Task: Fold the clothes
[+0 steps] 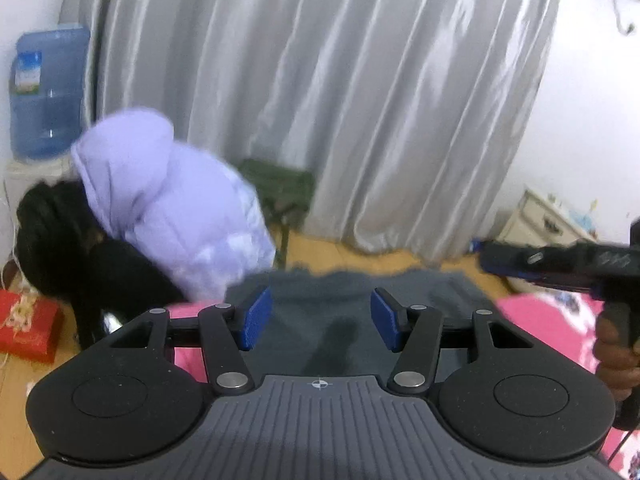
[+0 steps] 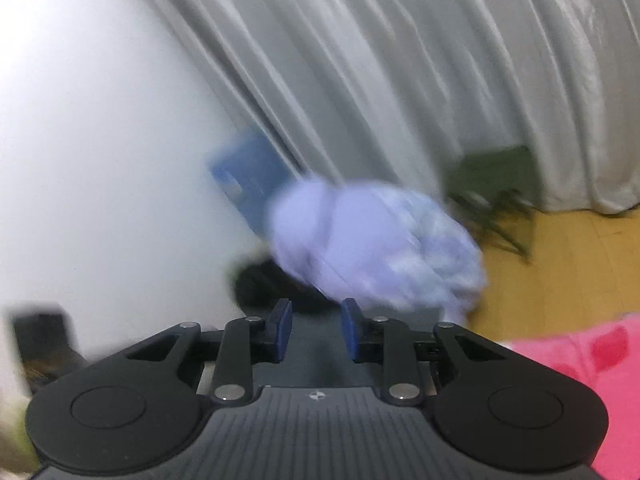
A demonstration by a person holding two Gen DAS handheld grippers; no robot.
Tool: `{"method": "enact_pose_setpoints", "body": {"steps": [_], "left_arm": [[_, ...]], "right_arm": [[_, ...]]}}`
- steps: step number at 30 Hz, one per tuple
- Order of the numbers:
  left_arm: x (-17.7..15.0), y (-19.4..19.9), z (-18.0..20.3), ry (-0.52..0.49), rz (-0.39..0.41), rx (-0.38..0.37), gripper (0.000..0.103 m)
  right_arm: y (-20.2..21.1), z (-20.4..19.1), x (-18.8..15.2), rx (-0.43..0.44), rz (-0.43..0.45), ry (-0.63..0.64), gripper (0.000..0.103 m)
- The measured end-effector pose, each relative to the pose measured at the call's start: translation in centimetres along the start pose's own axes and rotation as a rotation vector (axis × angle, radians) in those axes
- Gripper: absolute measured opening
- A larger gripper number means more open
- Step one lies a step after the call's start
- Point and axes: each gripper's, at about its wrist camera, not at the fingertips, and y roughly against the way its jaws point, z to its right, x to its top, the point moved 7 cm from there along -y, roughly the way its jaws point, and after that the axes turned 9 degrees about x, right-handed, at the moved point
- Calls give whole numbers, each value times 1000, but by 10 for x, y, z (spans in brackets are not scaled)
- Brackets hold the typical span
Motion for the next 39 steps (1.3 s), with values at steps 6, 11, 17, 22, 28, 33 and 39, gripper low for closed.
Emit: {"method": "enact_pose_setpoints", "body": {"steps": [6,11,17,22,28,33,39], "left_arm": [[12,25,-3,33,-25,-24,54],[15,57,8,5,-53,-99,55],[-54,78,38,-167,-207,-189,55],[-77,69,35,-193,-263,-99,54],[-80,71,49,-241,-288,-11,56],[-82,69,59,-299,-298,72,60],[-81,69,61,-329,-319,133,64]], "right_arm": [[2,-11,-12,-100,-109,147,22],[39,-52,-33,71,-185,232,22],[60,-90,-93,173,-326,332,22],[58,-78,-115,-4,-355,300,22],[74,-120,-124,117,-378,379,22],[57,-119,-137,22,-454,422,22],[61,-128,-114,32,-379,409,22]]}}
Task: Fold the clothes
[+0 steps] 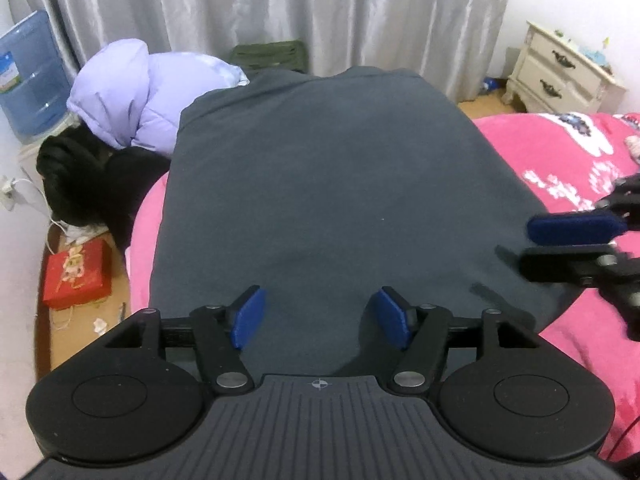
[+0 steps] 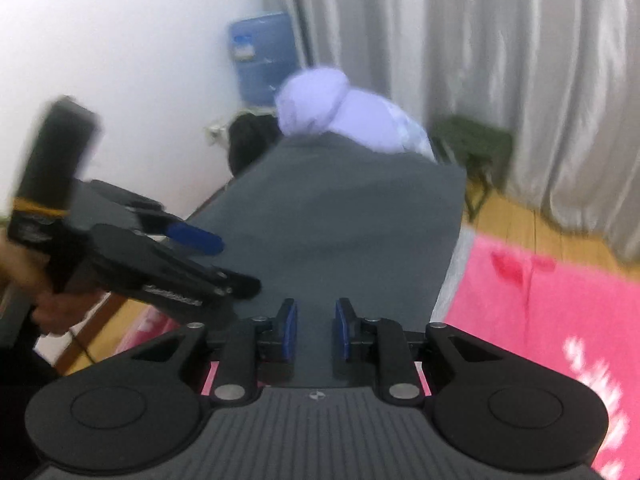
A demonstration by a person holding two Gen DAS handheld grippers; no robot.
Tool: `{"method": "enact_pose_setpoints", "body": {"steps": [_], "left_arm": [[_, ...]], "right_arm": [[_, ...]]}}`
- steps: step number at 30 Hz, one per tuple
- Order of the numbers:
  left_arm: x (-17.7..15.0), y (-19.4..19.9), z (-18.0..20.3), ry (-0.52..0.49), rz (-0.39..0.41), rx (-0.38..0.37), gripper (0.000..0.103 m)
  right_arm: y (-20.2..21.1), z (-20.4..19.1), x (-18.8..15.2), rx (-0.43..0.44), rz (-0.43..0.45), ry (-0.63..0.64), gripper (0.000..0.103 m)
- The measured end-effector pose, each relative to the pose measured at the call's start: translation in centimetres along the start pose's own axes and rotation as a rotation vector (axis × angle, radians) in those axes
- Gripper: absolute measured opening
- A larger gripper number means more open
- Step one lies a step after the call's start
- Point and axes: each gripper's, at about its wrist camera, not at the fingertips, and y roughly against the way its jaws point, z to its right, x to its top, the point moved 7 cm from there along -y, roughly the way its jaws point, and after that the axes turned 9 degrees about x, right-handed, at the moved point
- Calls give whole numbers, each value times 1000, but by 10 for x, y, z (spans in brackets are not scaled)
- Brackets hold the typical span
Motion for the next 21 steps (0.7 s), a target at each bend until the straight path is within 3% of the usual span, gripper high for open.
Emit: {"method": "enact_pose_setpoints", "body": {"steps": [10,13,16,19,21], "left_arm": [[2,7,6,-43,-13,69,67],[2,8,6,-46,-14,75,68],[2,8,5,-49,-16,80,68],[2,9,5,-52,-17,86,69],[2,9,5,-54,-18,90,70]], "right_arm": [[-19,15,-2,-74,6,-66,22],[-47,25,-20,-125,-76,-97,22],[-36,25,-6,-79,-9,-159,22],[-26,20,13,-61,71,-102,22],[-36,21,13,-63,52,-118,22]]}}
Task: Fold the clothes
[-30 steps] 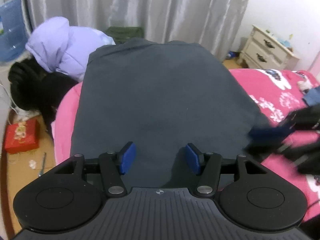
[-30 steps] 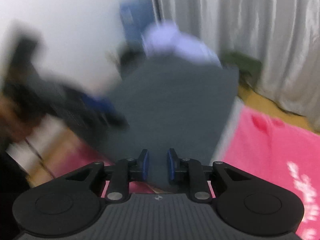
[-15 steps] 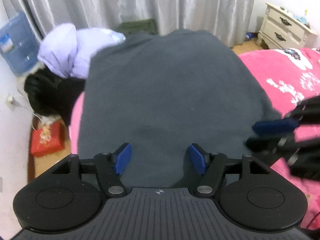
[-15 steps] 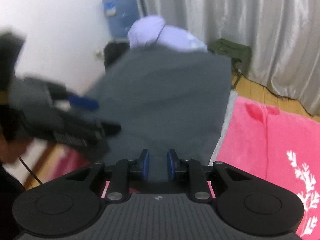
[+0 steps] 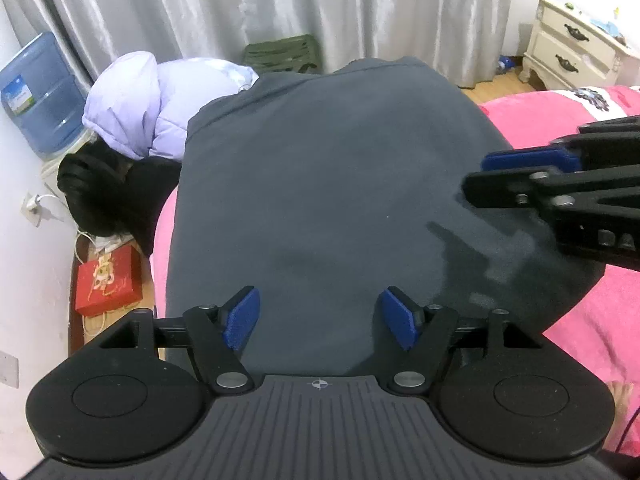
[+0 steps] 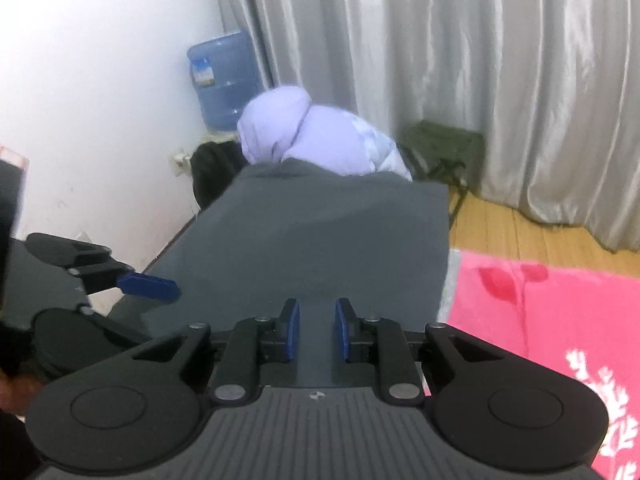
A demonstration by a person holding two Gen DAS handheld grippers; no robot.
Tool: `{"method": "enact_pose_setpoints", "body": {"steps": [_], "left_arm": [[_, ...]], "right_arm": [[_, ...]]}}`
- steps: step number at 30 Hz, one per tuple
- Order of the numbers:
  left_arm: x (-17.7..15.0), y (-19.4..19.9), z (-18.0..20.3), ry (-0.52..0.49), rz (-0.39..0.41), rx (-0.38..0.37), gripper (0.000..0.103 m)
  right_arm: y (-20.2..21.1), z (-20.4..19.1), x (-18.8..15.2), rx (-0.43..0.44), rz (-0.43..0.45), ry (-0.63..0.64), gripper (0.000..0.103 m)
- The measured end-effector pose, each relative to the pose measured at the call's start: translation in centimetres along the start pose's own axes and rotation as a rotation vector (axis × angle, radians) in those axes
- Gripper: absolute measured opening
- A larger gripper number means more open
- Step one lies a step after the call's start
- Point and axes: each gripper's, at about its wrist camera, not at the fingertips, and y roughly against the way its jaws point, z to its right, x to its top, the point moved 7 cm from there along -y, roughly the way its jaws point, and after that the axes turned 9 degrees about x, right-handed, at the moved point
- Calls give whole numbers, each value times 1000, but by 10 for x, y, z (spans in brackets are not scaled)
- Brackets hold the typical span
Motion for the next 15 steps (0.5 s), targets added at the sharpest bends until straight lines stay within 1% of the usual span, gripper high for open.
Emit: {"method": "enact_pose_setpoints", "body": {"steps": [2,3,4,6,15], "left_arm": [[0,0,0,-4,0,5,70],[0,0,1,-7,0,7,70],[0,0,1,-9,0,10,70],[0,0,1,-14,1,15,70],[-1,1,3,-29,5,36,73]], "right_arm": [[-24,12,-17,-59,-102,10,21],[-29,15,-24,-76,-97,22,21],[-29,17,-26,-72,-78,17,21],[-26,23,-25,-49,-70,-41,21],[-23,21,-27,-37,-67,-61,21]]}}
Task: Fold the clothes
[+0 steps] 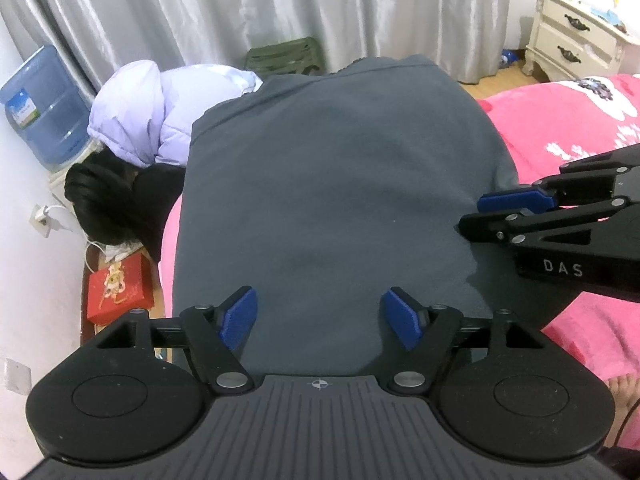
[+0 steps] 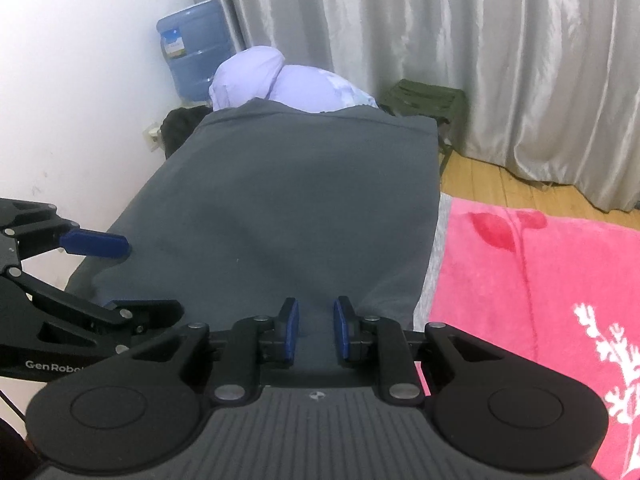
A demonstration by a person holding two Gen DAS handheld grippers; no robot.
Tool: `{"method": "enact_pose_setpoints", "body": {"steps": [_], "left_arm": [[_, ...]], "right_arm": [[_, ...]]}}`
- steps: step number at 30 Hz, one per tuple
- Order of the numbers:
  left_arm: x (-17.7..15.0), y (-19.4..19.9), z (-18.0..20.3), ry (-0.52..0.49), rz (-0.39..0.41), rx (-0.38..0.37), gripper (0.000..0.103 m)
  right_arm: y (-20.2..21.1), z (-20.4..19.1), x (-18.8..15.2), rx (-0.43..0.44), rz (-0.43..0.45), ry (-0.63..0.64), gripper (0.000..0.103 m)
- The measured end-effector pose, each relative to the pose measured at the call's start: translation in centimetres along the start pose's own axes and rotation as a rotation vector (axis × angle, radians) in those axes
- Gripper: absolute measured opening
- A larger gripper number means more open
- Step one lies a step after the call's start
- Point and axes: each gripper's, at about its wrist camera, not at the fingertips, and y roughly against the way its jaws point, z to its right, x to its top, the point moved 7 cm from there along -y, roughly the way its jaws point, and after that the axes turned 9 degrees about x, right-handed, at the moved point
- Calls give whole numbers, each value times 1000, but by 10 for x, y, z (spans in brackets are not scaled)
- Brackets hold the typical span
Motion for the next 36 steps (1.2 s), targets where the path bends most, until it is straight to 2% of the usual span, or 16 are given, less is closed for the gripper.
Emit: {"method": "enact_pose_setpoints", "body": {"steps": [13,18,23,25,26,27,29,30,32,36], "left_arm": [[-3,3,-4,17,4,9,77],[-5,16,-14,76,42,-31,77],[-15,26,-14,57,107,-106,77],[-19,17,-16,54,85,-117,77],[-18,14,-19,84,76,-126,76],[-12,15,-24,117,96,-135,75],[12,24,-33,138,218,-130,76],[25,29,-37,144,284,-125,77],[56,24,-41,160,363,-93,77],[102,-20,-40,198,359,-70,76]], "right_arm": [[4,-2,-1,3,0,-3,21],[15,-9,4,-9,9,6,22],[42,-25,5,54,67,22,22],[41,-32,-2,69,45,50,22],[34,-31,-9,43,9,69,21],[27,-31,-15,17,-26,87,21],[29,-29,-11,22,-17,89,21],[32,-28,-4,44,0,66,22],[38,-24,21,68,63,46,22],[13,-10,65,23,118,44,22]]}}
